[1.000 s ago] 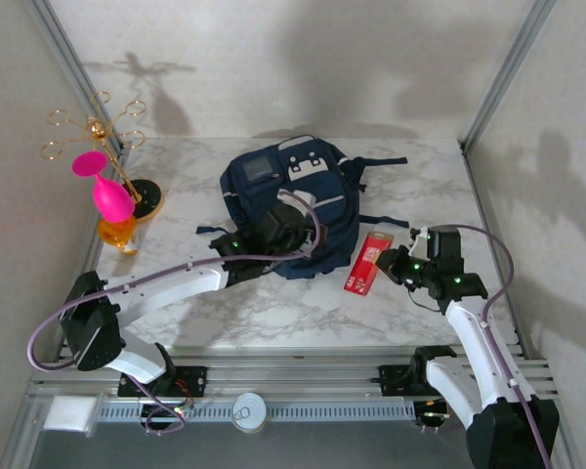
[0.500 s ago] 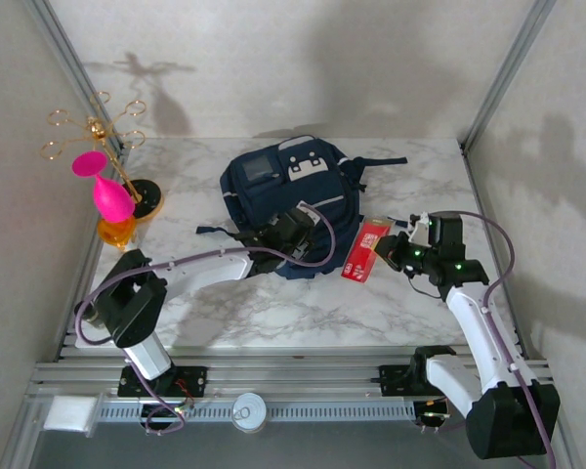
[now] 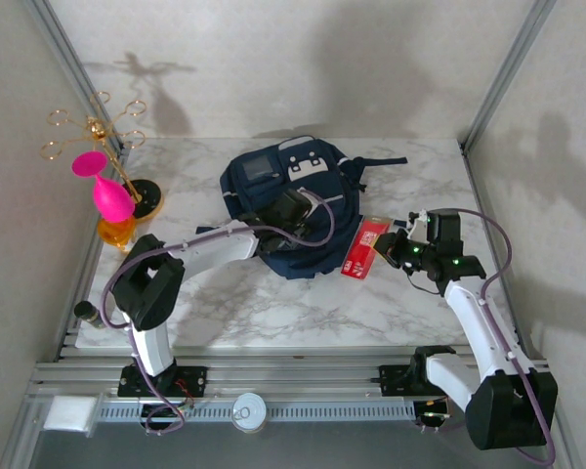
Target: Pack the student bag
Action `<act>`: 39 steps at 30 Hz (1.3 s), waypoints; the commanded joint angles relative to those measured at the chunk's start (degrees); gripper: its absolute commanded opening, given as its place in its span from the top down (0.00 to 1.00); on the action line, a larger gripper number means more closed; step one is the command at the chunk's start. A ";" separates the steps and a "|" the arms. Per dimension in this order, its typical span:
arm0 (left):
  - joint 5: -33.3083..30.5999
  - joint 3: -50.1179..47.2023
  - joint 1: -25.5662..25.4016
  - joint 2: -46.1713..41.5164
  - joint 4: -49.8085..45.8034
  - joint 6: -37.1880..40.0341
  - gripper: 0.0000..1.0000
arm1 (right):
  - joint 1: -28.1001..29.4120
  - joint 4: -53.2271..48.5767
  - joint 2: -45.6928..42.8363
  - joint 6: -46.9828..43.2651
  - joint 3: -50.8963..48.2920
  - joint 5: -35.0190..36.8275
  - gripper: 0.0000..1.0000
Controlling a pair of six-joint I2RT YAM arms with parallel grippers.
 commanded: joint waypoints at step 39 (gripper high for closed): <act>-0.36 14.07 -8.80 -7.10 -8.41 -47.97 1.00 | 13.53 51.18 31.85 26.92 6.32 6.38 0.88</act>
